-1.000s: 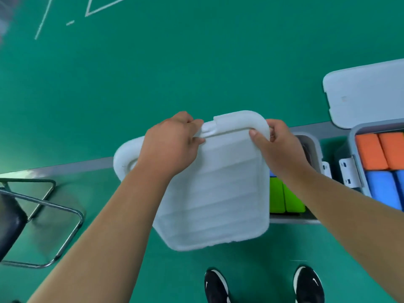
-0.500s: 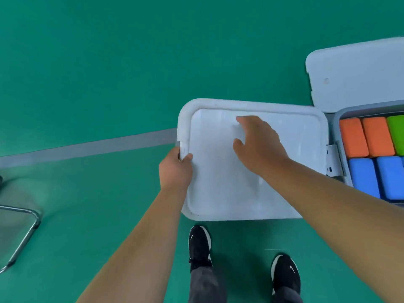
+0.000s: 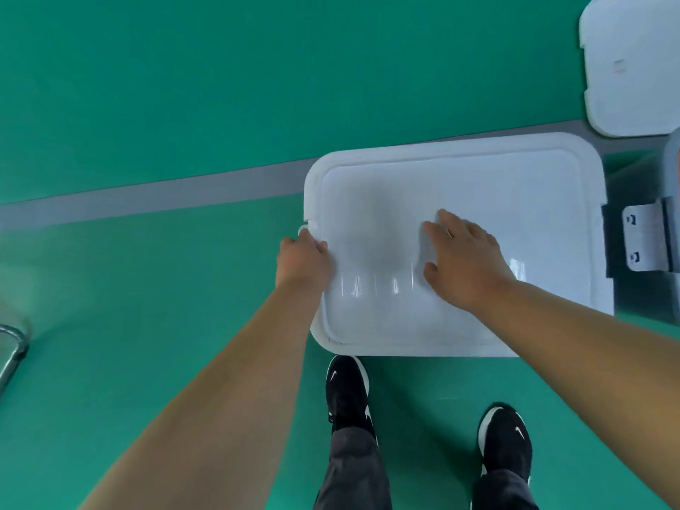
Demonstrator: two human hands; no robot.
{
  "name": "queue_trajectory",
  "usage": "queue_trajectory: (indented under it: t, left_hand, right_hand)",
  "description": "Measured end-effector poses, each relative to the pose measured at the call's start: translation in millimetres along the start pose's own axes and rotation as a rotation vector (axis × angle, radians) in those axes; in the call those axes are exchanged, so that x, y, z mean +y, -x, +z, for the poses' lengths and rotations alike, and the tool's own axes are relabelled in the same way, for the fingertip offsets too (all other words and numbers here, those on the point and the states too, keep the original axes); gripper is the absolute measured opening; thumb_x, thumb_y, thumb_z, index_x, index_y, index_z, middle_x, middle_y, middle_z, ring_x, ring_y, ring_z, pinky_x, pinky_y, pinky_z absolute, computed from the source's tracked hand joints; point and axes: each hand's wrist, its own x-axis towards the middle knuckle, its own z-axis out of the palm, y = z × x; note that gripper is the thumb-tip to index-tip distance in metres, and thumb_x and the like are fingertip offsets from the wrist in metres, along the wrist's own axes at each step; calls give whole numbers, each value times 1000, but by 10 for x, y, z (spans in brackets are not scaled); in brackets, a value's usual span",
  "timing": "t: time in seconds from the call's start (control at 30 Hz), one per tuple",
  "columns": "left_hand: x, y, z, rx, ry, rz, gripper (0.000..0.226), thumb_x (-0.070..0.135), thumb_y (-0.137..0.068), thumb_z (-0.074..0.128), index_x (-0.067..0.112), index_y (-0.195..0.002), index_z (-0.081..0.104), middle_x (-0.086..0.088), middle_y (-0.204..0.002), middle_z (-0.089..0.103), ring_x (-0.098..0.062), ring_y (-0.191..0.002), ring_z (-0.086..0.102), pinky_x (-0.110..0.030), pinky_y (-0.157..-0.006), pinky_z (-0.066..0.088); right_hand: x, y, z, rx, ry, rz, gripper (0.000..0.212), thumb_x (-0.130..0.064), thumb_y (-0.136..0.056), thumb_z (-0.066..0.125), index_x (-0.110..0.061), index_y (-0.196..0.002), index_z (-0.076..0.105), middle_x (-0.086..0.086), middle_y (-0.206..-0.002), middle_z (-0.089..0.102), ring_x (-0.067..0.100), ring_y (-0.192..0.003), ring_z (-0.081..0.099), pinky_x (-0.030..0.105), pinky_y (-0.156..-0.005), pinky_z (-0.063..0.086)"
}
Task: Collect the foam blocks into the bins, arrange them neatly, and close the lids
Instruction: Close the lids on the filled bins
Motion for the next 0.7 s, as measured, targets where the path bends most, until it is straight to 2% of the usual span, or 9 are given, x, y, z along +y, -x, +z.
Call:
queue_trajectory:
  t: [0.07,0.17,0.27,0.37,0.43,0.47,0.53,0.6,0.7]
  left_hand:
    - [-77,-59,41,-50,21,34,38,31,-105,38,17,-140,45,-14,-111,61,-32,-90,60,-37,-68,46]
    - [-168,-94,70,-68,35,88,38,31,-105,43,21,-142,41,-12,-106,60,-31,-88,60,-37,-68,47]
    - [-239,-169,75,-40,19,96,43,40,-104,52,28,-144,43,-11,-122,52,-33,-109,54,-42,-79,49]
    - [-252,-232,56,-17,54,41,68,44,-98,65,23,-155,33,-11,-146,41,-35,-132,42,-48,-100,47]
    - [-269,-323,34,-143,253,-102,87,44,-95,71,11,-159,22,-12,-150,45,-36,-132,49,-45,-100,47]
    - [-283,-363,2,-200,336,-165,87,45,-93,73,8,-156,26,-11,-142,52,-35,-123,57,-41,-93,48]
    - [-330,-441,-39,-232,355,-178,67,50,-87,77,12,-134,49,-7,-123,62,-29,-101,66,-36,-79,49]
    - [-317,-442,-46,-223,279,-131,41,49,-89,74,16,-108,61,-8,-112,65,-28,-91,67,-35,-73,51]
    - [-250,-390,-6,-180,241,-145,34,46,-93,67,16,-108,68,-10,-117,61,-30,-90,65,-38,-76,56]
  right_hand:
    - [-106,-74,72,23,66,43,58,-46,-94,55,-26,-145,37,8,-151,27,39,-124,42,48,-107,37]
    - [-241,-208,105,63,167,93,66,-59,-91,57,-29,-144,35,14,-147,26,43,-121,42,55,-106,37]
    - [-370,-357,135,-8,148,89,88,-69,-87,62,-39,-155,16,11,-165,-3,50,-147,15,66,-109,30]
    - [-448,-456,215,-77,108,129,100,-69,-90,62,-40,-159,-3,4,-167,-25,51,-154,-8,67,-103,40]
    - [-483,-480,249,-91,136,142,102,-68,-92,60,-39,-160,-9,5,-166,-30,51,-154,-12,68,-104,41]
    - [-499,-485,254,-98,145,151,103,-68,-92,60,-39,-161,-10,4,-166,-31,51,-154,-12,68,-104,40]
    - [-524,-500,263,-113,156,168,103,-67,-92,61,-38,-161,-11,5,-166,-32,52,-154,-12,69,-104,41]
    - [-552,-516,268,-120,162,177,103,-66,-92,62,-38,-160,-12,5,-165,-32,52,-153,-12,68,-104,42]
    - [-579,-533,267,-138,166,188,104,-65,-92,62,-39,-159,-14,4,-165,-33,51,-154,-13,67,-104,43]
